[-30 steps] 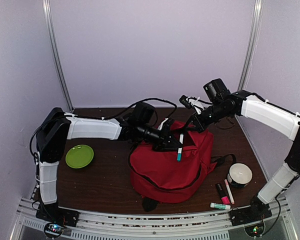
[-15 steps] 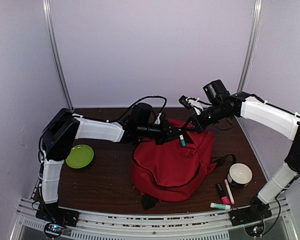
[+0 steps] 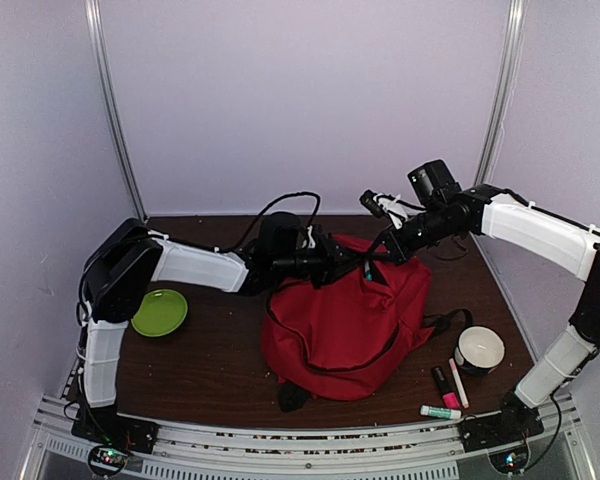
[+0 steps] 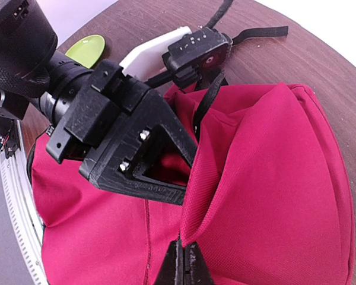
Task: Pack the student bag
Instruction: Place the pen in the lower front pocket of the bag, then pick up the glue stick from the corner of the board.
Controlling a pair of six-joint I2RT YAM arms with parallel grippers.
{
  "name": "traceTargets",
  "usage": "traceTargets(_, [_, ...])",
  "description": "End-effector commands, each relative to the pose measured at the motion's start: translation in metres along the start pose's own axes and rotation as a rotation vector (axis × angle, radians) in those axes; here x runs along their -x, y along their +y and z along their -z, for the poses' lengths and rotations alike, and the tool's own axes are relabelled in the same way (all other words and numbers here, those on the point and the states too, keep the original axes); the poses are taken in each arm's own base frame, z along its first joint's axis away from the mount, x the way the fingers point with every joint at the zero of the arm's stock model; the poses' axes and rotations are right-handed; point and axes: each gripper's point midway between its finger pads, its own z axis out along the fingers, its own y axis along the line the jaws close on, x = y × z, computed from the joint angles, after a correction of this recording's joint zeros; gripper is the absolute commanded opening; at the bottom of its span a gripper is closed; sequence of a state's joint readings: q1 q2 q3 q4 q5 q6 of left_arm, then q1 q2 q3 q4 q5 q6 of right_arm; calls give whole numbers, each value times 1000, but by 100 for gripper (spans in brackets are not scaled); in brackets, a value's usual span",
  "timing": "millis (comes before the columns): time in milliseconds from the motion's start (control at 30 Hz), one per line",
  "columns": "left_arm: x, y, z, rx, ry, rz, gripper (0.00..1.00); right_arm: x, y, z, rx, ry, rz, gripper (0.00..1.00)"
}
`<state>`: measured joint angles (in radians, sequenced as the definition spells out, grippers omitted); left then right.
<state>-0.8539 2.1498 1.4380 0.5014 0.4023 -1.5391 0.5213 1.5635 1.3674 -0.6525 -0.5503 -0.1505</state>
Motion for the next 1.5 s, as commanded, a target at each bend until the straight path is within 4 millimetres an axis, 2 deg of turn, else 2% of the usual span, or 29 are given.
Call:
traceTargets(0, [31,-41,15,-106,-143,1,27,9,9,6,34,-25,15,0])
traceTargets(133, [13,-42,41,-41,-125,-73,28,6,5,10,0,-22,31,0])
traceTargets(200, [6,-35,56,42,-112,-139,29,4,6,9,5,-17,45,0])
traceTargets(333, [-18,-19,73,108,-17,-196,29,-8,15,16,43,22,88,33])
traceTargets(433, [-34,-9,84,116,31,-208,29,-26,21,32,36,64,169,44])
traceTargets(500, [-38,-6,93,125,31,-259,30,-48,25,45,33,116,222,45])
traceTargets(567, [-34,-2,103,186,14,-359,31,-80,28,58,29,185,278,45])
traceTargets(600, [-32,2,110,235,3,-410,32,-101,32,63,38,230,325,45])
traceTargets(667, [-27,-4,121,273,-18,-511,33,-151,36,72,56,342,392,44])
traceTargets(767, [-20,-6,135,351,-41,-601,35,-215,52,85,158,485,525,46])
traceTargets(867, [-14,-6,144,406,-57,-641,36,-266,59,85,229,635,613,47])
traceTargets(933, [-8,-7,149,435,-73,-662,37,-287,65,80,259,698,675,48])
traceTargets(1133, [1,-8,159,472,-103,-673,39,-309,68,61,258,771,766,57])
traceTargets(1300, [7,-4,166,492,-127,-665,40,-316,76,49,293,787,835,58])
traceTargets(1467, [10,-4,173,502,-144,-663,40,-322,85,30,318,816,876,55])
